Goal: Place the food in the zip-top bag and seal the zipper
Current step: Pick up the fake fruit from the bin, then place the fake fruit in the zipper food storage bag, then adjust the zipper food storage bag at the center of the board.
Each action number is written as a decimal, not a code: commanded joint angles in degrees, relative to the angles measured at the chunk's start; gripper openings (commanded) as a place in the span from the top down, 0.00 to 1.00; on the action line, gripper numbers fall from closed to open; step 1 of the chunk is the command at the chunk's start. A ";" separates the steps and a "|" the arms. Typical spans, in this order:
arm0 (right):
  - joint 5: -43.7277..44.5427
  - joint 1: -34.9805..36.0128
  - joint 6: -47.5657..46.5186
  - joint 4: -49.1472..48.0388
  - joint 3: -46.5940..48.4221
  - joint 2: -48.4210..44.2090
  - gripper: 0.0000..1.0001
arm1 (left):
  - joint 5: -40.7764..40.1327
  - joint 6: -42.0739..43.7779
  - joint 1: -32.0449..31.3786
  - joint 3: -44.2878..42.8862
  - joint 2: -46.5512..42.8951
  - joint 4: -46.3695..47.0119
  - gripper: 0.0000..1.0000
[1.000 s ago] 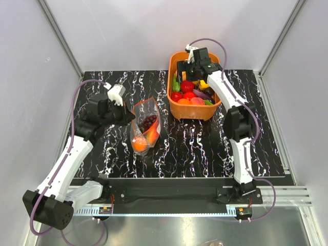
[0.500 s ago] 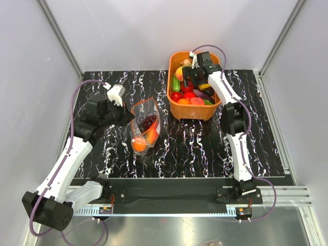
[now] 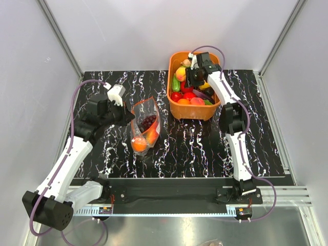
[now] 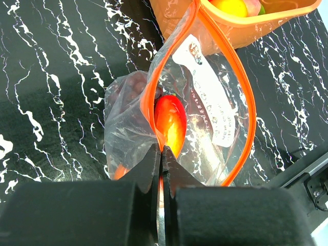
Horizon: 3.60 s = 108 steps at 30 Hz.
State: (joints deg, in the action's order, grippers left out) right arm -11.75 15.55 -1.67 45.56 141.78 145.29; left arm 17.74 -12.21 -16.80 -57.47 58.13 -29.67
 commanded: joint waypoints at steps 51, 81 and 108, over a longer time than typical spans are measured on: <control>-20.96 25.49 6.68 -28.16 -56.34 -59.70 0.69 | -0.33 0.34 0.36 -0.53 -2.32 2.07 0.98; -2.04 28.83 23.29 -13.65 -52.74 -51.51 0.39 | 0.81 -0.54 0.36 -0.36 -2.41 1.90 0.98; 6.12 31.47 19.95 -7.15 -43.69 -50.55 1.00 | 4.76 -2.21 -0.96 -28.22 7.44 -30.71 0.98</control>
State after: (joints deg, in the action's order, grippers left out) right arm -7.33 46.98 20.38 38.22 95.79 95.09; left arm 20.36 -14.61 -17.58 -83.94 65.71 -56.49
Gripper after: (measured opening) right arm 0.013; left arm 0.024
